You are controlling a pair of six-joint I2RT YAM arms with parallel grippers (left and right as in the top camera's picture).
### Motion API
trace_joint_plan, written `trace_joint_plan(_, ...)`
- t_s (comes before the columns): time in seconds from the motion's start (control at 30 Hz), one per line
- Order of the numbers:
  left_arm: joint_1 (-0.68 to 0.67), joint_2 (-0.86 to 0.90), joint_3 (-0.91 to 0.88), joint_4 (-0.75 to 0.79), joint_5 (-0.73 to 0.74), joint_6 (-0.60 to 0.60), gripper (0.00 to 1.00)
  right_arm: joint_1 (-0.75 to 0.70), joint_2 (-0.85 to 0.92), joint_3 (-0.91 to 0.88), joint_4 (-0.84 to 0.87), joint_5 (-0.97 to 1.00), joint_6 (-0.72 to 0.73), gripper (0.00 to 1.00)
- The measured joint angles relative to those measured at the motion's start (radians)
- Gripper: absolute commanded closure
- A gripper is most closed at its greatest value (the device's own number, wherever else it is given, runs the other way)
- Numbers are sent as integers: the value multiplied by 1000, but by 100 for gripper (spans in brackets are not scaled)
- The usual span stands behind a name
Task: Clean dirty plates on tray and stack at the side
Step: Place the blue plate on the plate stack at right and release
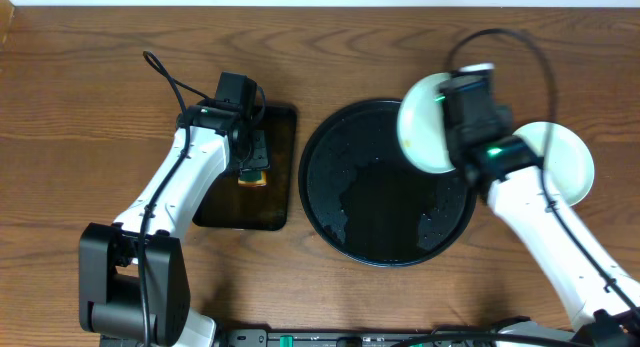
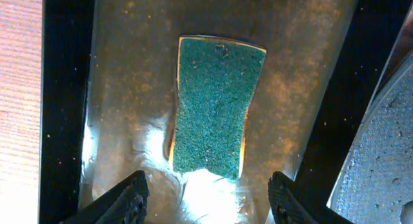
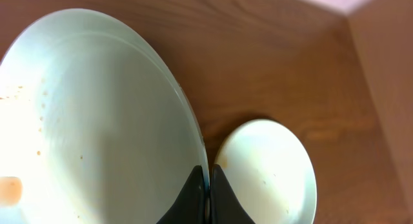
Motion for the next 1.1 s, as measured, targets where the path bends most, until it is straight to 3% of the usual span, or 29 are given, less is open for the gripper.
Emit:
trace_joint_plan(0.37,0,0,0,0,0,0,39,-450,0,0,-3,-140,108,99)
trace_joint_plan(0.77,0,0,0,0,0,0,39,-672,98,0,-2,-226,142,98)
trace_joint_plan(0.83,0,0,0,0,0,0,39,-684,125,0,-3,-243,145,89)
trace_joint_plan(0.93,0,0,0,0,0,0,39,-685,137,0,1,-278,156,68)
trace_joint_plan(1.1,0,0,0,0,0,0,39,-685,130,0,11,-378,152,62)
